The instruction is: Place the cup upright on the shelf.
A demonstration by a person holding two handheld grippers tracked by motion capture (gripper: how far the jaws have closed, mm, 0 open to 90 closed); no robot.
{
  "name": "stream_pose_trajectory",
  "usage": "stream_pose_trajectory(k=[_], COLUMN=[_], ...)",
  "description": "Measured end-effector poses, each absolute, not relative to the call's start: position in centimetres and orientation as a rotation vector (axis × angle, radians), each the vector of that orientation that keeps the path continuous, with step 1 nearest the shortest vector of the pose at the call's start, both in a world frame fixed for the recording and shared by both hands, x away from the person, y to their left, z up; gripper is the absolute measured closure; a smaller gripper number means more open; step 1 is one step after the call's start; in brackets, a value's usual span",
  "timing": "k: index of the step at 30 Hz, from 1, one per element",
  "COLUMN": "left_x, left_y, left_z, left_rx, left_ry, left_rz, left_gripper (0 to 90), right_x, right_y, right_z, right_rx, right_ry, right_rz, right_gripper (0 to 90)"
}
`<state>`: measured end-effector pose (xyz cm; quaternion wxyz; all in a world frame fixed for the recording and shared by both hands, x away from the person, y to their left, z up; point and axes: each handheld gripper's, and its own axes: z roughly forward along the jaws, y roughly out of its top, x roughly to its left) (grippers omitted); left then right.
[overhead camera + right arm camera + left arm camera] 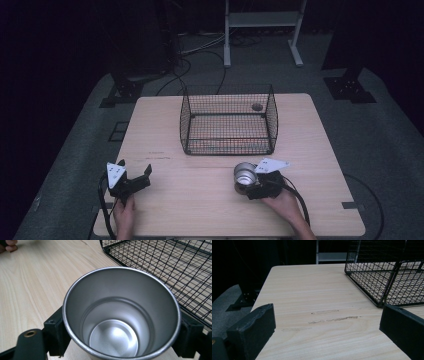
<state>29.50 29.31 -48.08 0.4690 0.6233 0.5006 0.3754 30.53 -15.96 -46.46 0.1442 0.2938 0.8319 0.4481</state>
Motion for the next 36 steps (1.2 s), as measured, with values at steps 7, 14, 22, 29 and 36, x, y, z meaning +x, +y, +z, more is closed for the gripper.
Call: stream_pose_trajectory(k=[7,14,22,29,36], left_x=[29.5,29.5,29.5,29.5,29.5], left_y=[29.3,29.3,29.3,29.3,29.3], left_z=[-48.1,-48.1,-48.1,-48.1,-48.1], left_rx=[1.529,1.532,1.538,1.538,1.536], left_ry=[1.227,1.223,1.221,1.219,1.222], left_rz=[0.92,0.92,0.924,0.923,0.921], left_gripper=[0.0,0.0,0.0,0.0,0.0], right_x=[30.5,31.0,31.3,31.4,31.9], right_y=[-16.2,-16.4,-16.4,-16.5,-16.7], right_z=[-45.1,-43.7,-42.4,-41.1,-40.1], right_rx=[0.836,0.843,0.847,0.843,0.843], right_ry=[2.391,2.408,2.42,2.419,2.414], right_rz=[1.322,1.376,1.396,1.421,1.436], right_gripper=[17.9,17.9,17.9,17.9,17.9])
